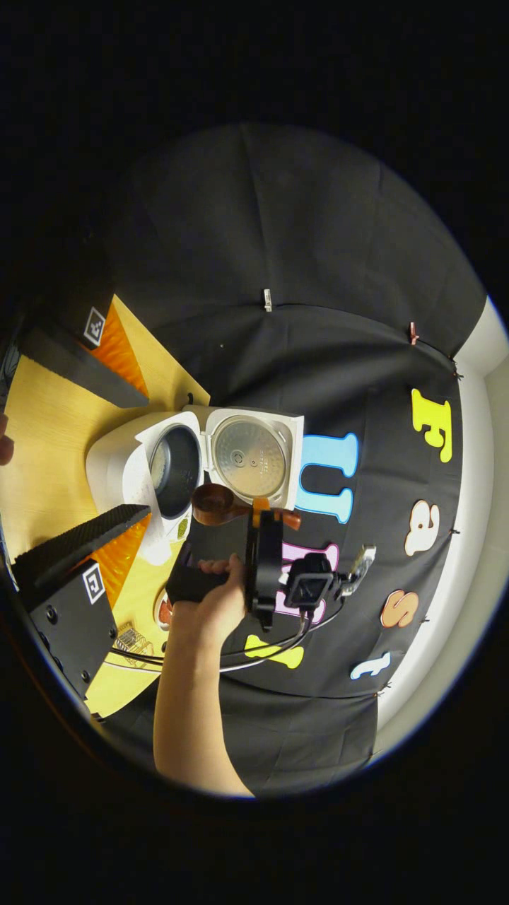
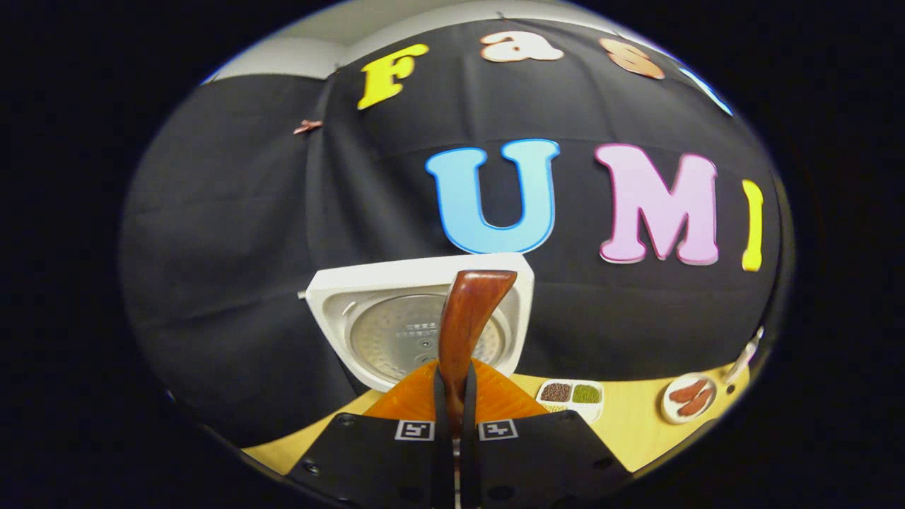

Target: Close the left gripper, press the button to open the rice cooker; take a wooden spoon from the chopstick holder with the right hand, scoop a spoonful of rice and pour it into the rice cooker, then put the wooden spoon back into the chopstick holder.

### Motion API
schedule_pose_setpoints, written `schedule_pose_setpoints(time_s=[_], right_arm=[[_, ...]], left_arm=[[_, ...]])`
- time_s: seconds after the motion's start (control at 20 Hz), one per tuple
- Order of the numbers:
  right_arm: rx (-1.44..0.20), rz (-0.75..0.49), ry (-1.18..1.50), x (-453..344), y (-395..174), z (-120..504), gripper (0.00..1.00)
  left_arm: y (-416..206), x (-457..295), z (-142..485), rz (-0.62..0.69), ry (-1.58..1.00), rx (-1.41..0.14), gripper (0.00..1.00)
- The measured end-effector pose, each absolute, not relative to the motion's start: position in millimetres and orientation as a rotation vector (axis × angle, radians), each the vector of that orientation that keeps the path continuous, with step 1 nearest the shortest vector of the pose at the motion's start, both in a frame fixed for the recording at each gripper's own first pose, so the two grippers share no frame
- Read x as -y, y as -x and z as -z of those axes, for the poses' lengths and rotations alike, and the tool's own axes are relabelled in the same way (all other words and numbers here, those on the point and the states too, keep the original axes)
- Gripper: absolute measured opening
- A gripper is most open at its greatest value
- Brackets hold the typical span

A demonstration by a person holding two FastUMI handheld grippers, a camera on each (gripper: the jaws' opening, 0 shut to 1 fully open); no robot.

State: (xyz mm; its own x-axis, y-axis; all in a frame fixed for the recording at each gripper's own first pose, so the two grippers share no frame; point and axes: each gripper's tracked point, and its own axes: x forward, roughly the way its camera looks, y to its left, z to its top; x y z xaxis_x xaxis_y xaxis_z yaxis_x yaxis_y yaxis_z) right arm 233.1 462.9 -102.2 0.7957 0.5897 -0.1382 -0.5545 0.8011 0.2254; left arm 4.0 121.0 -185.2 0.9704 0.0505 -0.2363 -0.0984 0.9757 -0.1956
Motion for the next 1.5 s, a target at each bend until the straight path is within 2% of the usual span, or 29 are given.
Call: schedule_pose_setpoints(time_s=[0.25,0.75,1.05,1.1,1.15,1.5], right_arm=[[-0.200,-0.569,-0.359,-406.8,-230.9,69.5,0.08],[-0.112,-0.431,-0.378,-255.6,-227.8,48.5,0.08],[-0.102,-0.329,-0.361,-155.1,-229.4,64.1,0.08],[-0.104,-0.313,-0.362,-136.0,-228.7,68.5,0.12],[-0.105,-0.297,-0.363,-119.5,-228.7,73.2,0.07],[-0.121,-0.207,-0.321,-22.5,-232.5,116.1,0.08]], left_arm=[[-8.6,-102.5,172.8,-0.049,0.187,-0.218,0.95],[-13.0,-64.1,153.4,-0.009,0.160,-0.203,0.95],[-14.3,-37.8,146.8,0.004,0.145,-0.200,0.95],[-16.0,-33.6,146.4,0.003,0.145,-0.201,0.95],[-17.0,-29.0,146.3,0.001,0.146,-0.203,0.95],[-26.3,-1.2,144.5,-0.019,0.122,-0.215,0.95]])
